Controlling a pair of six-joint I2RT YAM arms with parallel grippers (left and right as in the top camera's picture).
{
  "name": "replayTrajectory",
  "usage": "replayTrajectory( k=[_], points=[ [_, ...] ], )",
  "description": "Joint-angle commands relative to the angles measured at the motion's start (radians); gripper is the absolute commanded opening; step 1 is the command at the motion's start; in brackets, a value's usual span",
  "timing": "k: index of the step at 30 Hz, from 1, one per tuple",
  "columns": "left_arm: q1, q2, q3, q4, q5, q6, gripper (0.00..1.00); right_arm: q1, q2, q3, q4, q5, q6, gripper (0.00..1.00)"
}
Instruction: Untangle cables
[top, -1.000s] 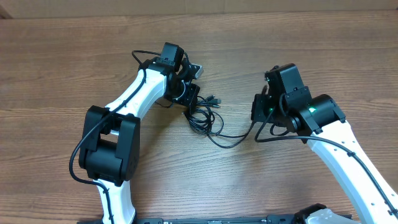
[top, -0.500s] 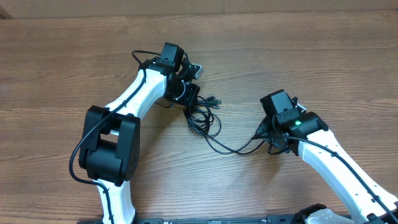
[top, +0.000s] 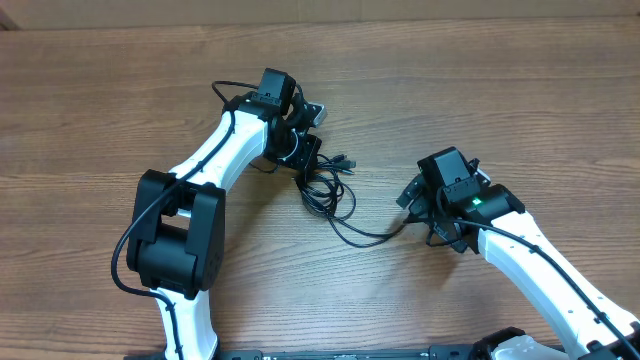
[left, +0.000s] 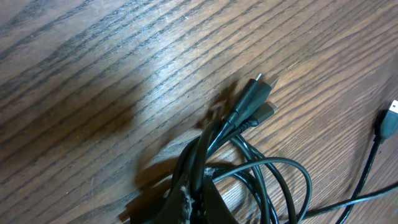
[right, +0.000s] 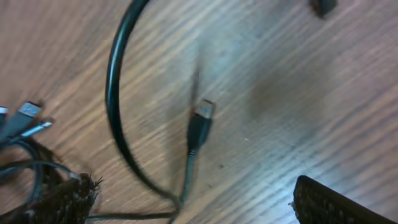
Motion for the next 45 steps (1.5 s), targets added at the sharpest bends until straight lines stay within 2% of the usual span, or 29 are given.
replayTrajectory(
  k=[1,4,7,8,11,13,15,19,22,26,33,45],
  points=[
    [-0.002,-0.029,0.023,0.0,-0.002,0.003,0.04,-0.002,-0.012,-0.006,0.04,0.003,-0.05,1.0],
    [-0.002,-0.029,0.023,0.0,-0.002,0.003,0.04,-0.002,-0.012,-0.006,0.068,-0.005,-0.082,1.0],
    [-0.002,-0.029,0.023,0.0,-0.002,0.003,0.04,-0.002,-0.012,-0.001,0.109,-0.112,-0.227,0.96],
    [-0.002,-0.029,0.023,0.0,-0.002,0.003,0.04,-0.002,-0.012,0.005,0.115,-0.164,-0.281,0.89],
    [-0.002,-0.029,0.023,0.0,0.0,0.003,0.04,-0.002,-0.012,0.027,0.102,-0.213,-0.368,0.79],
    [-0.002,-0.029,0.023,-0.001,0.022,0.011,0.04,-0.002,-0.012,0.04,0.095,-0.221,-0.413,0.68],
    [-0.002,-0.029,0.023,-0.013,0.151,0.112,0.04,-0.002,-0.012,0.056,0.117,-0.244,-0.472,0.54],
    [0.002,-0.029,0.023,-0.053,0.335,0.285,0.04,-0.002,-0.012,0.067,0.128,-0.257,-0.477,0.54],
    [0.008,-0.029,0.023,-0.068,0.396,0.337,0.04,0.0,-0.012,0.066,0.138,-0.322,-0.6,0.52],
    [0.018,-0.029,0.023,-0.067,0.445,0.354,0.04,0.0,-0.006,0.061,0.126,-0.445,-0.721,0.53],
    [0.018,-0.029,0.023,-0.068,0.468,0.354,0.04,0.0,0.082,0.043,0.126,-0.475,-0.723,0.53],
    [0.018,-0.029,0.023,-0.068,0.521,0.354,0.04,0.04,0.264,0.043,0.227,-0.51,-0.723,0.52]
  ],
)
